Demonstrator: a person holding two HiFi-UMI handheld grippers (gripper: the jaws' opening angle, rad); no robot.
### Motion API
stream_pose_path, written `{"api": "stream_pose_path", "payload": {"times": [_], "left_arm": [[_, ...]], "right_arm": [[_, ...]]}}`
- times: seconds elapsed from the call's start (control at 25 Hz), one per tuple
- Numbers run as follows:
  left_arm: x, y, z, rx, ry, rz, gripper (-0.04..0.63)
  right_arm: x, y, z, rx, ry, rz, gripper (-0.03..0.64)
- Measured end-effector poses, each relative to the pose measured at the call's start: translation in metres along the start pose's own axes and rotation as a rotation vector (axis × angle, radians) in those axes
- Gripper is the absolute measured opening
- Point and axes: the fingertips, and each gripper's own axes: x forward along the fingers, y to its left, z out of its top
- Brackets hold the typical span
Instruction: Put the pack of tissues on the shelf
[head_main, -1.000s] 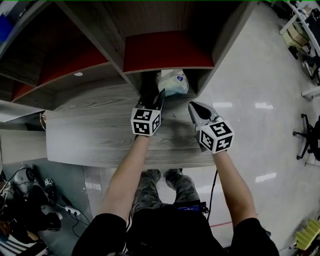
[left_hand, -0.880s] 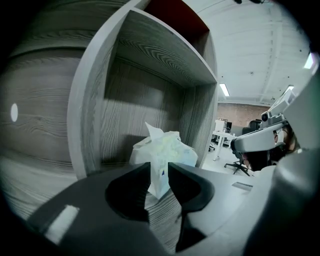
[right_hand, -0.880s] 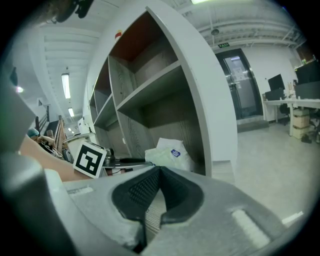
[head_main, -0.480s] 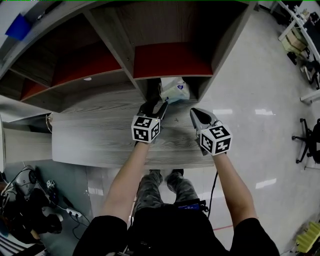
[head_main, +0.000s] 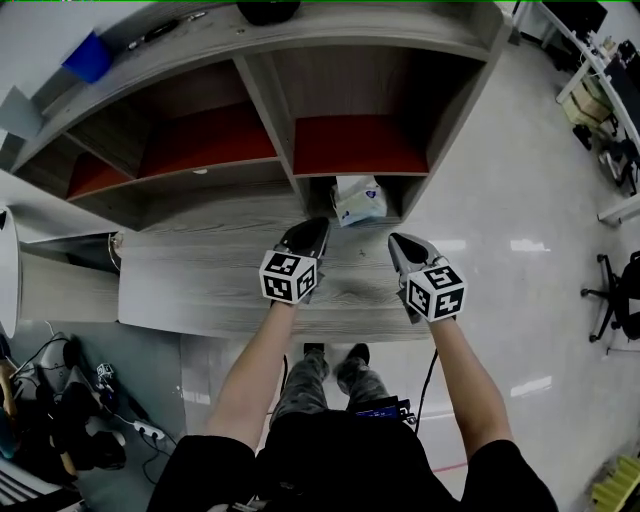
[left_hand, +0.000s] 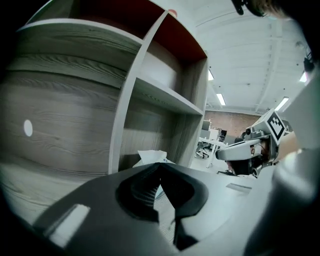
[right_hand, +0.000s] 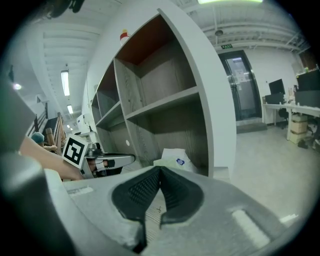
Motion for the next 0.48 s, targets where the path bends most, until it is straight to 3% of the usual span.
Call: {"api": "stream_pose_path", "payload": {"times": [0.28,0.48], "left_arm": [[-0.031,-0.009,0.021,-0.047,-0.036,-0.019,0.003],[-0.047,-0.029,0.028,-0.047,-0.033,-0.075,0.003]], "right_arm": [[-0.017,0.012,0.012,-0.004,0.006,-0.01,0.0],[-0.033,0.019,0.019,0.0,0.006,-0.023,0.0]]}}
